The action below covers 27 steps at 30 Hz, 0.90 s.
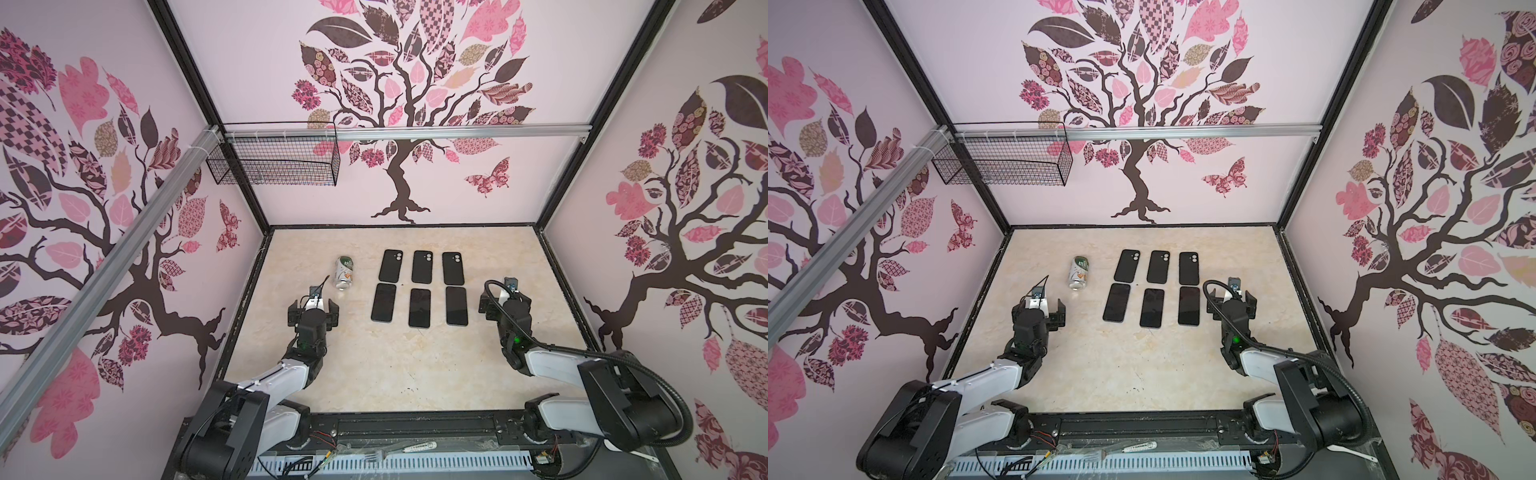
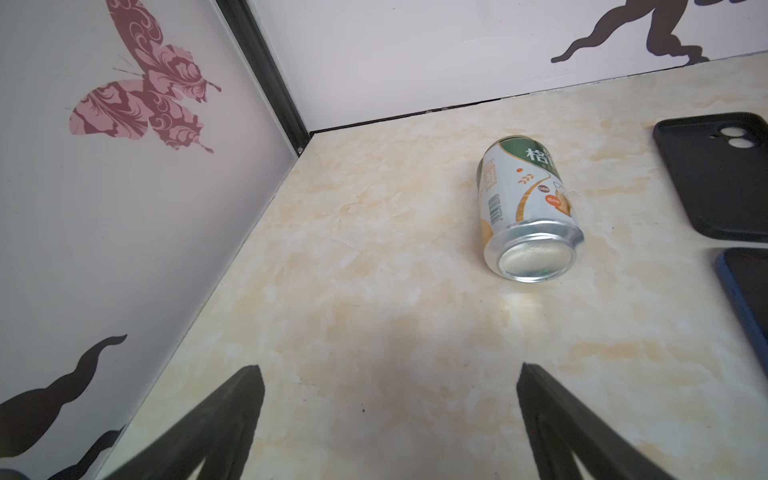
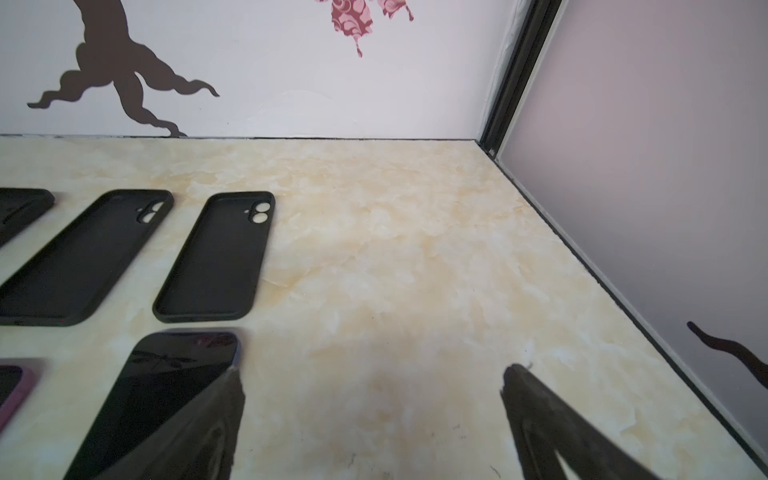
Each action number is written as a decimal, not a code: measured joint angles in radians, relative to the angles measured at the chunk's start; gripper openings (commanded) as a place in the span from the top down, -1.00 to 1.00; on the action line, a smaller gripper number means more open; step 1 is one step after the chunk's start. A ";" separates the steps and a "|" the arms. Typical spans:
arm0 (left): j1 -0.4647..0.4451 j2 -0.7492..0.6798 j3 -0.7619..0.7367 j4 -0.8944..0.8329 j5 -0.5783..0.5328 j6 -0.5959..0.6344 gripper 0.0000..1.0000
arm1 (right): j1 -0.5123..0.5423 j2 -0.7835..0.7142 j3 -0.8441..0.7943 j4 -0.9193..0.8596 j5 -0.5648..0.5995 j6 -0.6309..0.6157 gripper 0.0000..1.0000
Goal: Take the phone out of the phone case
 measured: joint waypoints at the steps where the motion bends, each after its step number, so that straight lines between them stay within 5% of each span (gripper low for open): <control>1: 0.026 0.016 0.000 0.027 0.027 0.005 -0.97 | -0.008 0.016 -0.003 0.024 -0.014 -0.007 -0.99; 11: 0.184 0.288 0.090 0.215 0.254 -0.041 -0.97 | -0.226 0.161 -0.038 0.293 -0.197 0.045 -0.99; 27: 0.279 0.359 0.153 0.196 0.407 -0.123 -0.97 | -0.232 0.214 0.032 0.227 -0.321 0.058 -0.99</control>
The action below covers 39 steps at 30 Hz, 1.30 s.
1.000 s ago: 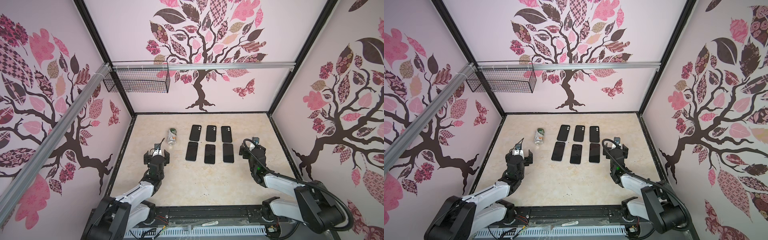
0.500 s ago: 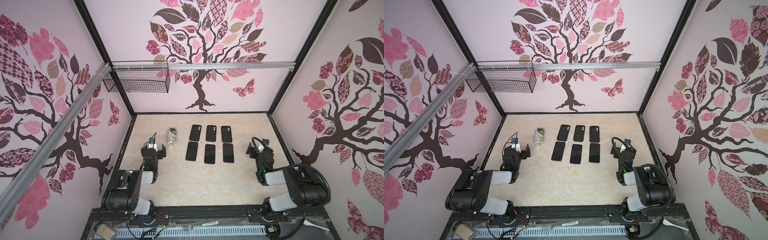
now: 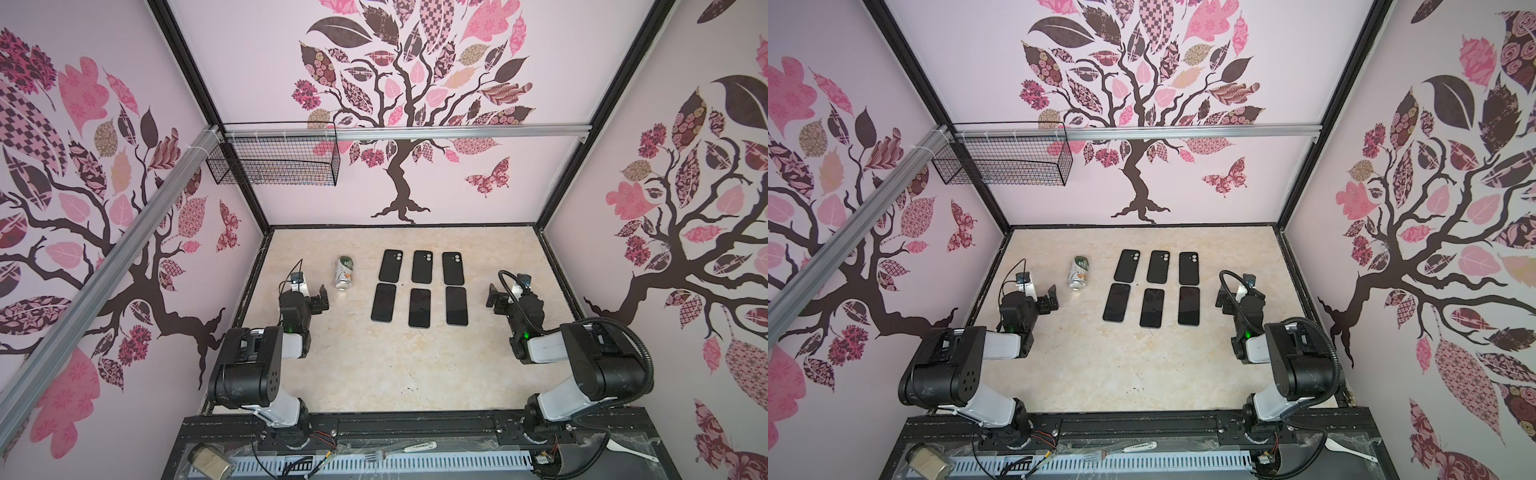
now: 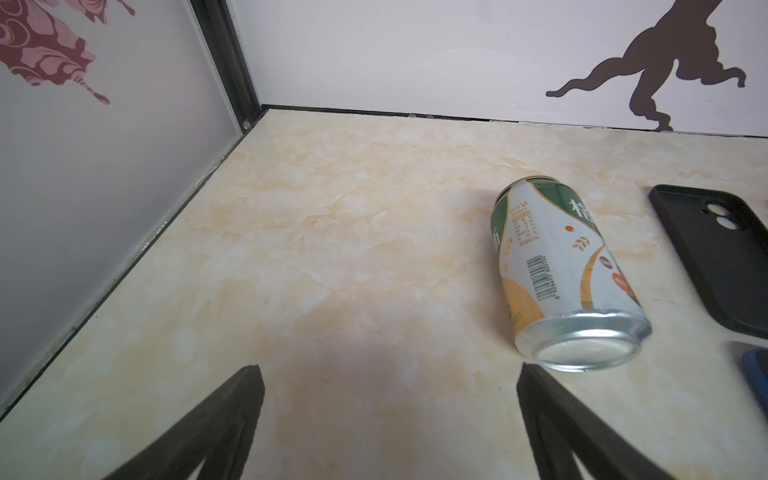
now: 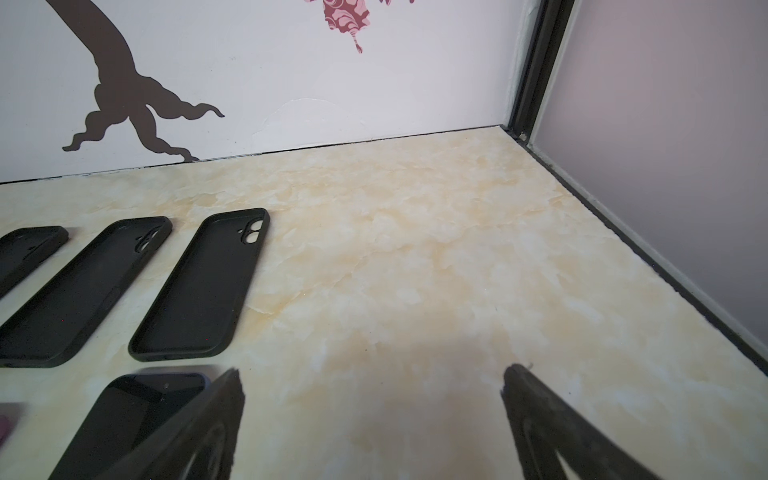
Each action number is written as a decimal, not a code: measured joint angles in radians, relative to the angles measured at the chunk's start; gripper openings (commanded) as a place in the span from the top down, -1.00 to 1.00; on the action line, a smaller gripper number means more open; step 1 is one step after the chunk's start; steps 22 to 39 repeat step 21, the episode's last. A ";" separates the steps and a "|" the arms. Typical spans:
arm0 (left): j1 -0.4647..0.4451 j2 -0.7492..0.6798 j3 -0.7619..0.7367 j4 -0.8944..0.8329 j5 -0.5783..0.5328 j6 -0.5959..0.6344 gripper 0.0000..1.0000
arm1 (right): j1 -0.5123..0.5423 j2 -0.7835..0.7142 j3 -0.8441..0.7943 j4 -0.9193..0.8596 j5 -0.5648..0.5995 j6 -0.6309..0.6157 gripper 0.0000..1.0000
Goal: Take the phone out of the phone case
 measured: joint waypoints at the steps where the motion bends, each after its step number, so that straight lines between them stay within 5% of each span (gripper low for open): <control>1: 0.000 0.000 0.000 0.000 0.000 0.000 -0.97 | 0.000 0.000 0.000 0.000 0.000 0.000 -0.99; 39: -0.004 0.000 0.000 -0.013 0.000 -0.001 -0.96 | 0.001 0.000 0.000 -0.001 -0.008 -0.003 -0.99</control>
